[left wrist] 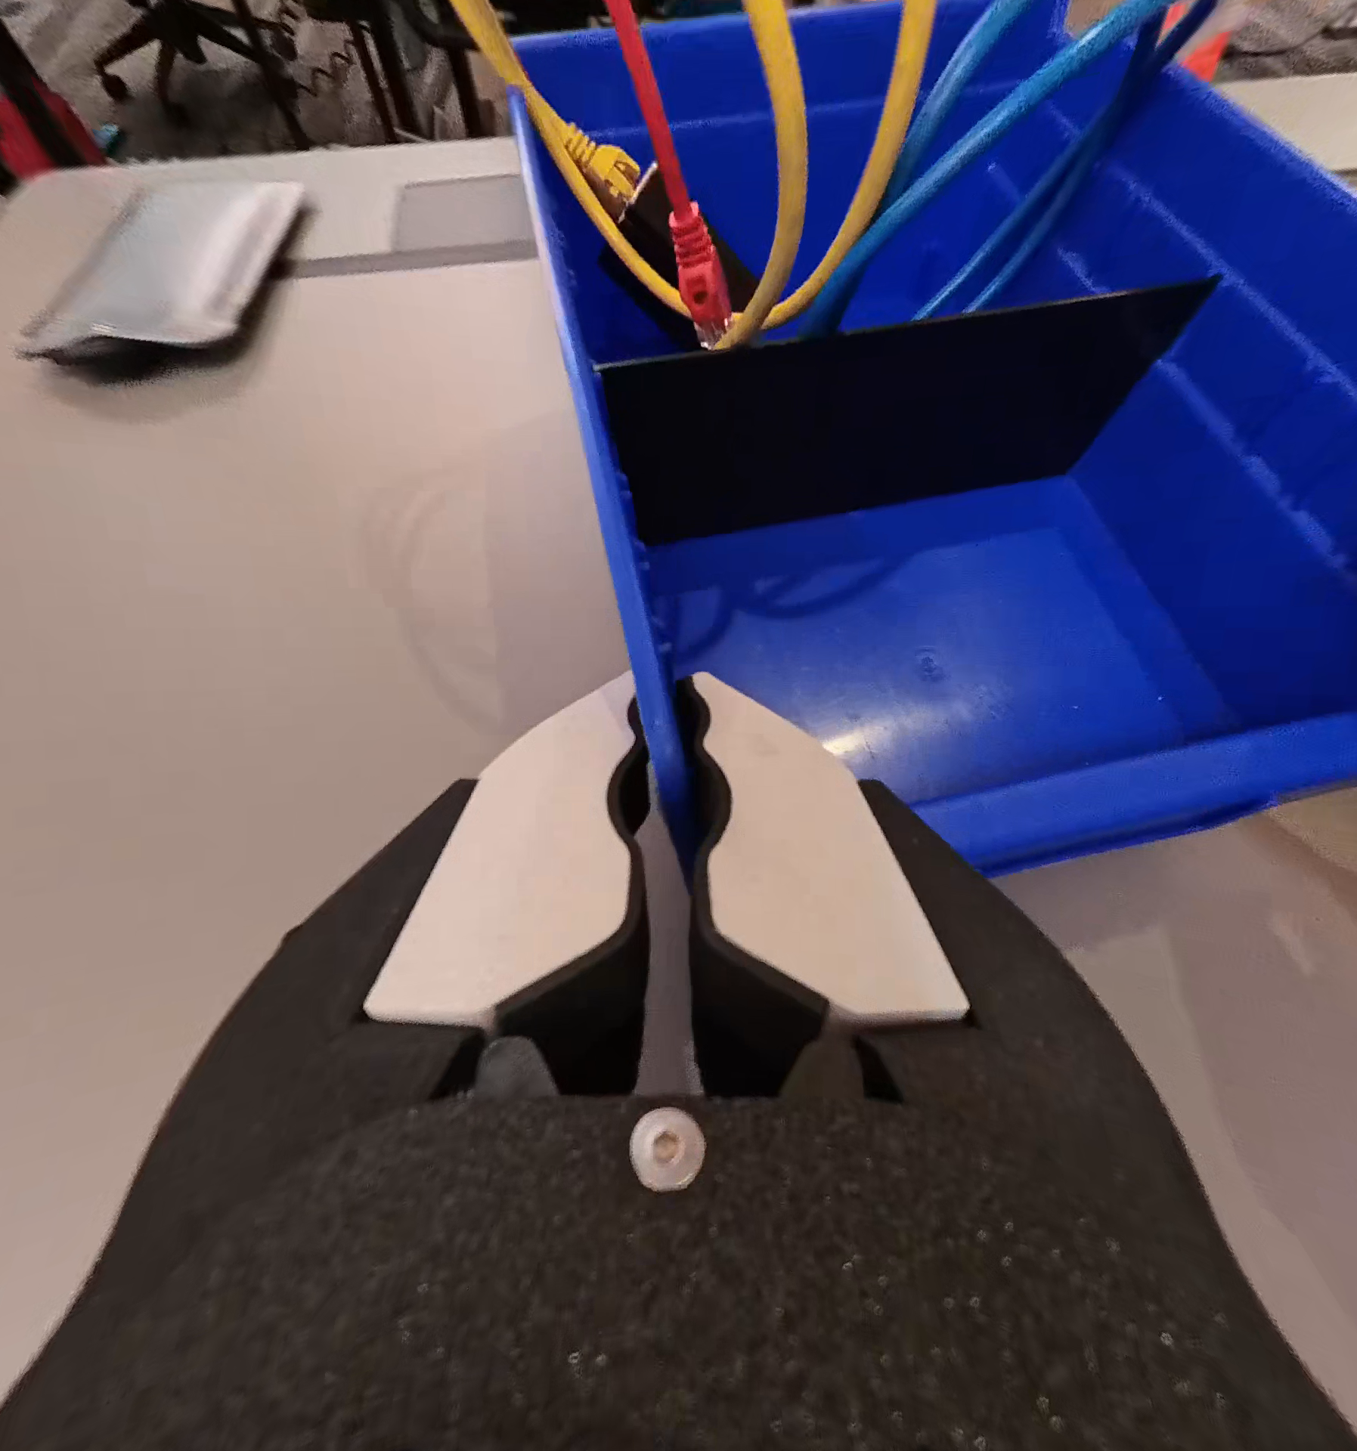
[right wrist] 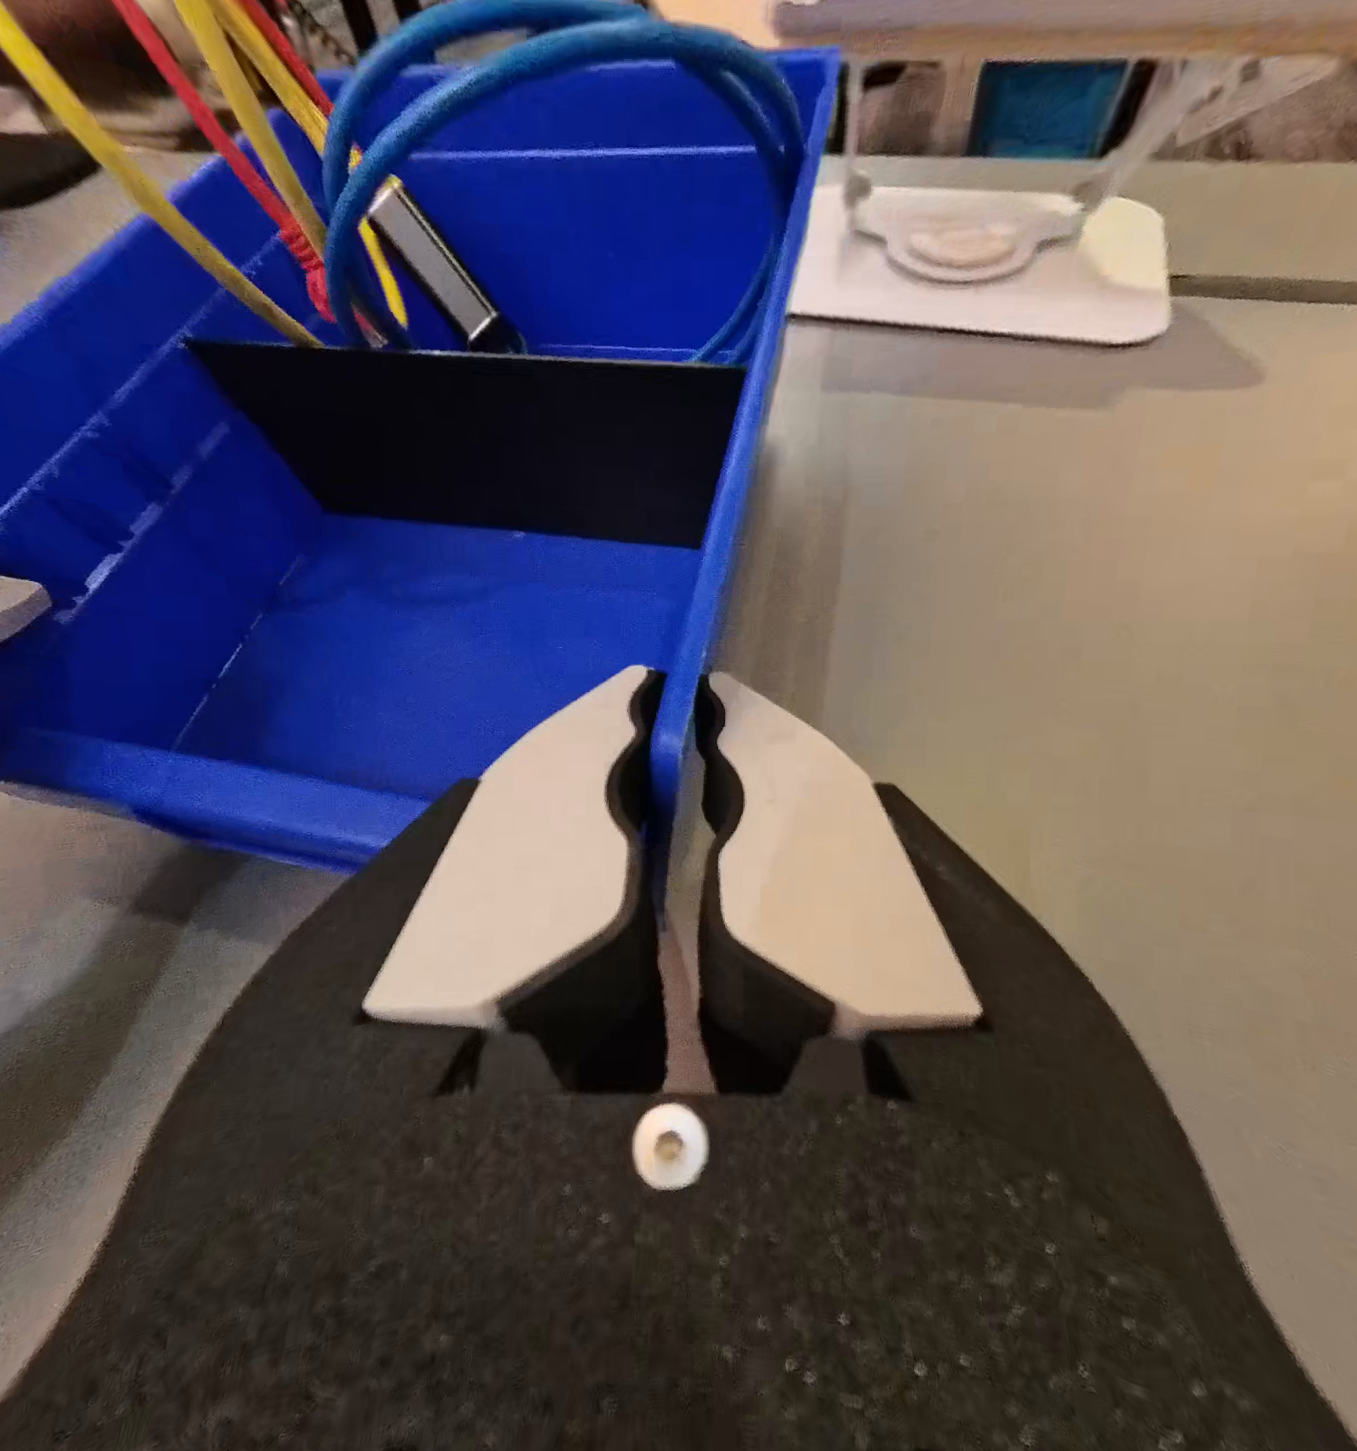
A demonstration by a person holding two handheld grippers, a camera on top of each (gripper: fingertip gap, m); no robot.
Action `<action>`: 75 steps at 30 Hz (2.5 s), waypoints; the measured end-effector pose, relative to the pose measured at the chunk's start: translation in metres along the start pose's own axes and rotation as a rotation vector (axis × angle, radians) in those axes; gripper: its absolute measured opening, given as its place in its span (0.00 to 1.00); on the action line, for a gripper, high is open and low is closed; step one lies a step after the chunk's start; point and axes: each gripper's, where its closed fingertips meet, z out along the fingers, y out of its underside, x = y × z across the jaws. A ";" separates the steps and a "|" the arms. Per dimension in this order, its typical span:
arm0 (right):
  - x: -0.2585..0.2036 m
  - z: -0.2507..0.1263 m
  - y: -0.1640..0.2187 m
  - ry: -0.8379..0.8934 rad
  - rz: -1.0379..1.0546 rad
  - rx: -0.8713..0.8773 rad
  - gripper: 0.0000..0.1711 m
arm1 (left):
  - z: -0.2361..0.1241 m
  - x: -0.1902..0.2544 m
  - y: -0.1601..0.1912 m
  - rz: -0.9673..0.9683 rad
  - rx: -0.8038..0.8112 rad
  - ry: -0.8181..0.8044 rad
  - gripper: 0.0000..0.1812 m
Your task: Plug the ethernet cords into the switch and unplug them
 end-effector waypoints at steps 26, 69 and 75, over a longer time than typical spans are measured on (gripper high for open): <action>0.175 -0.104 -0.003 -0.115 -0.094 0.212 0.23 | -0.076 -0.021 0.008 -0.018 0.232 0.016 0.13; 0.287 -0.117 0.048 -0.150 0.284 0.107 0.24 | 0.177 -0.055 -0.100 1.641 -0.993 0.616 0.27; 0.281 -0.112 0.048 -0.197 0.313 0.094 0.24 | 0.189 -0.064 -0.065 1.779 -0.882 0.592 0.27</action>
